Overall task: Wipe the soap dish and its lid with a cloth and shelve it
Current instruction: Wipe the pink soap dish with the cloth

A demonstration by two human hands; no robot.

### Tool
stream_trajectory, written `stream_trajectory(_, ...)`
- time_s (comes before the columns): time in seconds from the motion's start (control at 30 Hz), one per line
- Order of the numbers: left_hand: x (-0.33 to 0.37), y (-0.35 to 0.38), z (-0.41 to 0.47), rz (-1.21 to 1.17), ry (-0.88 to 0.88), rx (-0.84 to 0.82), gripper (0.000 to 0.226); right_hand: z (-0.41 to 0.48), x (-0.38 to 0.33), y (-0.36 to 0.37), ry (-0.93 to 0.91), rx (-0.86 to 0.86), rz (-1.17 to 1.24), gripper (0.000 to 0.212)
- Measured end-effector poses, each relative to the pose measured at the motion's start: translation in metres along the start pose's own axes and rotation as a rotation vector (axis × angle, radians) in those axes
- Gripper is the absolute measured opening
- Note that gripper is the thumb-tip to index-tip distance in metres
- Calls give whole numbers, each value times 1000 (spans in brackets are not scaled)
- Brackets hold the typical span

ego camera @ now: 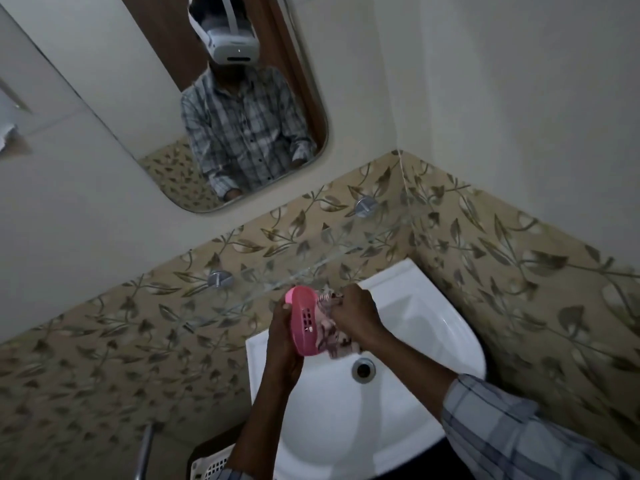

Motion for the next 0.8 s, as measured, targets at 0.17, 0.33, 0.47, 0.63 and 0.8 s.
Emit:
stream_trajectory(0.17,11,3,-2,113,67,139,41,-17,-9,29,-72,-52,-132,28)
stream_trajectory(0.33,9,0,4,23,-46,67,40,-7,-14,-14,-136,86,103,23)
stream_trajectory(0.47,-15,11,2,-169,-356,28,55,-32,-43,1,-576,10,191,26)
stream_trajectory(0.63,-8,16,-4,-293,-551,-179,62,-65,-21,27,-1062,-302,9,28)
stream_trajectory(0.8,0,-5,-26,-45,-539,-85,35,-41,-35,20,-1341,-122,-116,25)
Point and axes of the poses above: each hand's wrist, its own z-axis towards the middle knuckle, its own y-axis out of the palm, x = y × z, the point moved 8 cm from there along z, towards the middle knuckle, and after that the axes turned 10 degrees about z, right-handed, at the moved point
